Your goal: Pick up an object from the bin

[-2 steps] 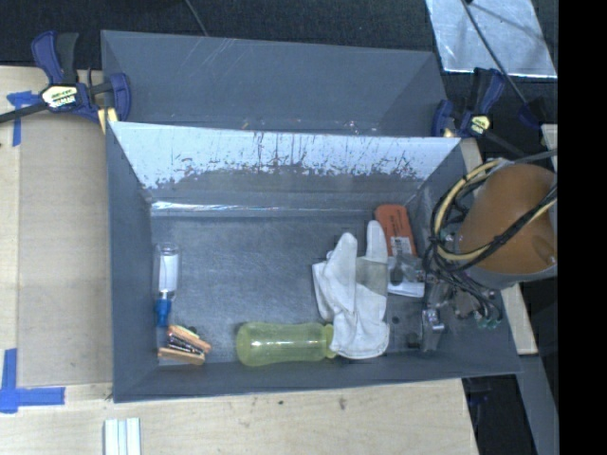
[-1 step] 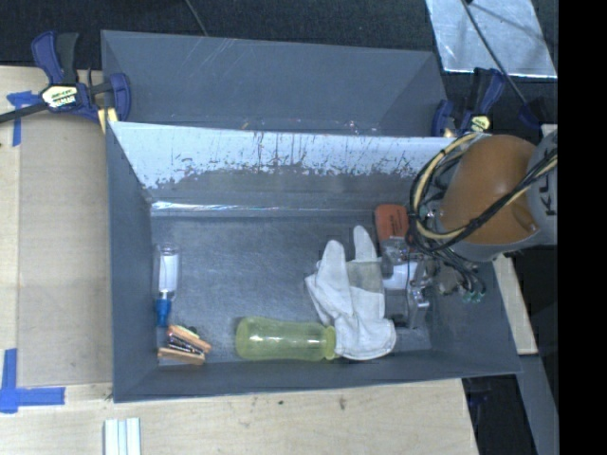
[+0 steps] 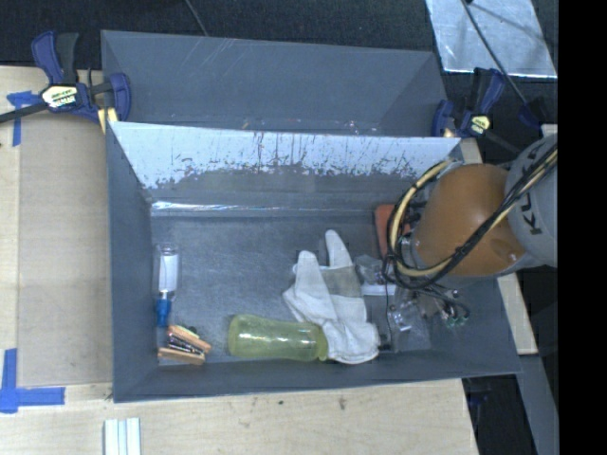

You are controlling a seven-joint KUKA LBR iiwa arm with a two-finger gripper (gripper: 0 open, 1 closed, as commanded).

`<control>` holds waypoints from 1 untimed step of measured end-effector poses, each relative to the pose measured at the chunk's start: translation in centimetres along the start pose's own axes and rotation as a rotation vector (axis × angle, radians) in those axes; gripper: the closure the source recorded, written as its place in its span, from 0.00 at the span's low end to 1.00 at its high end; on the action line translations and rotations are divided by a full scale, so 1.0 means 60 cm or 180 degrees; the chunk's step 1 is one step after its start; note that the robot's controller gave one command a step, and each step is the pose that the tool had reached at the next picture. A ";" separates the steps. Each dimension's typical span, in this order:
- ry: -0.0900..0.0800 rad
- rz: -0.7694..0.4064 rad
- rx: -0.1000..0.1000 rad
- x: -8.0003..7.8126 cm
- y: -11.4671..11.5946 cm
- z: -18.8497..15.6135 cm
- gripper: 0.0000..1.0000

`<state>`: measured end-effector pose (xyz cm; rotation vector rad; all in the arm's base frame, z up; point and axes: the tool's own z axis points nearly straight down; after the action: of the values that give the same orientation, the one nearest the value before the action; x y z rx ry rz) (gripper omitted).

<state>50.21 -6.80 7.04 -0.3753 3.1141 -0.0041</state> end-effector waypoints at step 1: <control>-0.0008 -0.0033 -0.0004 0.017 0.026 -0.001 1.00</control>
Offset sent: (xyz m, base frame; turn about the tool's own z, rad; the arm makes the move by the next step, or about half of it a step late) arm 0.0000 0.0000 0.0000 0.0000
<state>48.84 -5.52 7.09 -0.3912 3.1098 -0.0019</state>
